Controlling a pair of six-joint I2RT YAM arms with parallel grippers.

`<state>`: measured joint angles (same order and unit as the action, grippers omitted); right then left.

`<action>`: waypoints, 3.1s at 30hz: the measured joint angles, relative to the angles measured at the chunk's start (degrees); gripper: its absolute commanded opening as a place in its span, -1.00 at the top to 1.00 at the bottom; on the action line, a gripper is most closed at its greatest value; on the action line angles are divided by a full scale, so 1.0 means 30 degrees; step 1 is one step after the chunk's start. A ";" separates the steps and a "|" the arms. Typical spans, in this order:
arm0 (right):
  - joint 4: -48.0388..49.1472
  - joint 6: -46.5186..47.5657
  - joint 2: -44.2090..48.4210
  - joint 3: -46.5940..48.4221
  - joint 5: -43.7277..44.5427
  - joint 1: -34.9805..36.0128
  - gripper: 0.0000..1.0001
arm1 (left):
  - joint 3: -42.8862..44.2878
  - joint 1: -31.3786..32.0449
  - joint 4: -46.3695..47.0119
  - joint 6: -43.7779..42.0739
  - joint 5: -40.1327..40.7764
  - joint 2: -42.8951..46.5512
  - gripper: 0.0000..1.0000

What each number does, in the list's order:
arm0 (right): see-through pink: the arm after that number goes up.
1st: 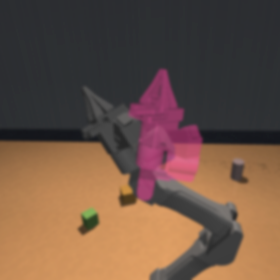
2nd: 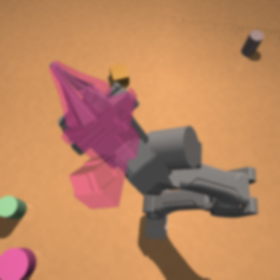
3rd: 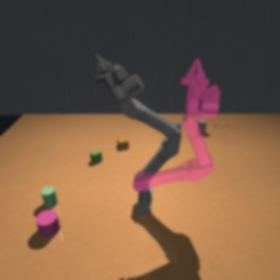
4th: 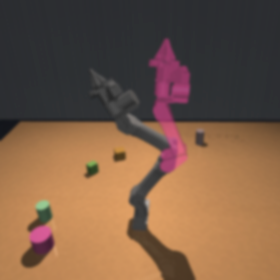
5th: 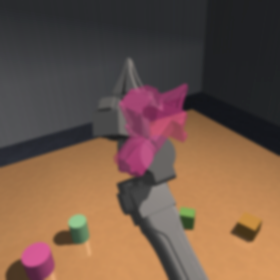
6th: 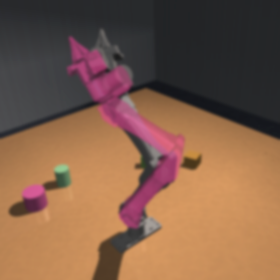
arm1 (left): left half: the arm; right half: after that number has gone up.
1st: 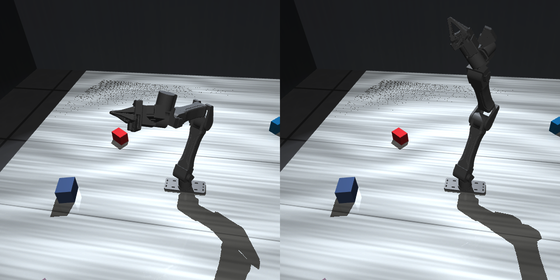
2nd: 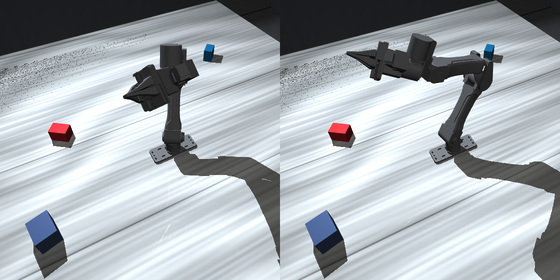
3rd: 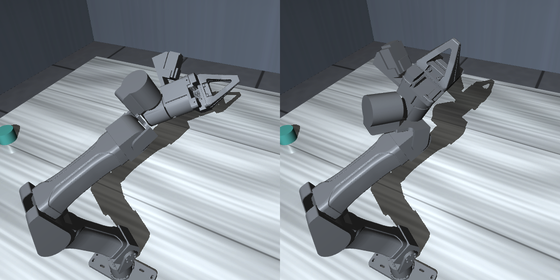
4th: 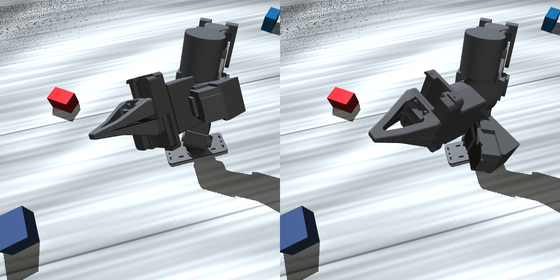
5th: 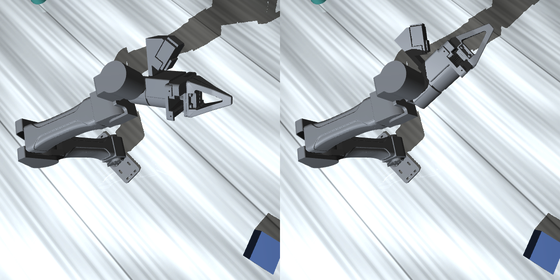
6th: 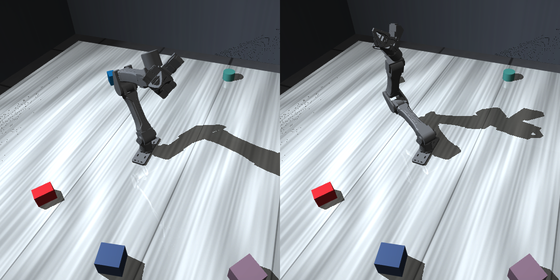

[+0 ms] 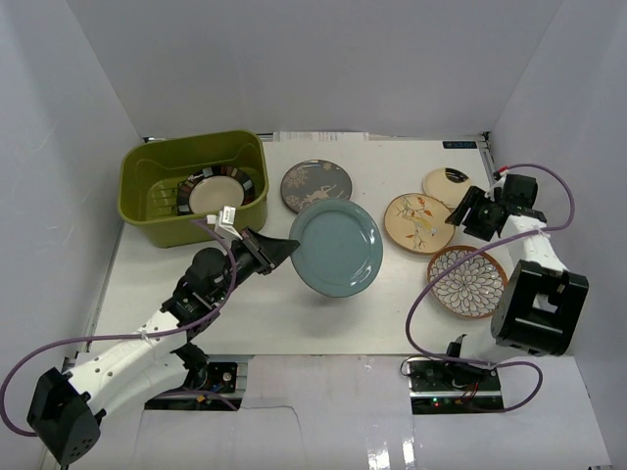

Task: Place the plates into the plastic bin on the countertop

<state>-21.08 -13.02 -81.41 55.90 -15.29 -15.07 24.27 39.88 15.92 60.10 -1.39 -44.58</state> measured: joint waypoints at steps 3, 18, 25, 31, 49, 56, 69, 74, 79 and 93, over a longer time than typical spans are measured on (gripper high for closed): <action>0.0663 0.0597 -0.1821 0.0517 -0.0947 -0.0204 -0.30 | 0.0765 0.0000 0.0029 0.0087 -0.0423 0.0000 1.00; 0.6645 -0.1632 -0.2222 -0.1268 -0.4401 -0.0379 -0.68 | 0.6018 -0.1297 -0.0255 -0.0576 -0.1384 -0.2470 1.00; 1.5365 -0.7242 0.4262 -0.3534 -1.1234 0.2739 -0.82 | 0.6033 -0.1727 -0.0532 -0.0219 -0.1647 -0.3206 1.00; 1.7915 -0.9420 0.4750 -0.5209 -1.4192 0.5668 -0.80 | 0.6033 -0.1996 -0.0576 -0.0007 -0.1807 -0.3198 1.00; 1.8892 -1.3923 0.4291 -0.4838 -1.2641 1.0287 0.85 | 0.7832 -0.2266 -0.4182 -0.2382 -0.0444 -0.1559 -0.65; 1.4273 -1.1978 0.1377 0.1741 -0.7482 1.4214 0.85 | 1.2633 -0.2186 -0.9996 -0.6827 0.4095 0.0117 -0.96; 1.0200 -1.1460 -1.5293 2.1478 -0.0379 1.9118 0.85 | 1.5599 -0.2178 -1.4622 -1.1285 1.2021 0.1836 -0.96; 0.9194 -1.1744 -2.0349 2.6287 0.1464 1.9649 0.85 | 1.5176 -0.2178 -1.4564 -1.1693 1.1934 0.1377 -0.96; 0.8429 -1.1460 -2.1267 2.6440 0.2973 1.9824 0.85 | 1.4761 -0.2178 -1.4134 -1.1985 1.1570 0.0852 -0.96; 0.9078 -1.0783 -1.6990 1.9620 0.6980 2.1915 0.85 | 1.3908 -0.2178 -1.3580 -1.1999 1.0812 0.1056 -0.96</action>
<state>6.15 -45.36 -132.38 114.76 5.65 50.68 66.00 33.34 -24.82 24.10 31.05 -41.41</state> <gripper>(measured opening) 0.155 0.979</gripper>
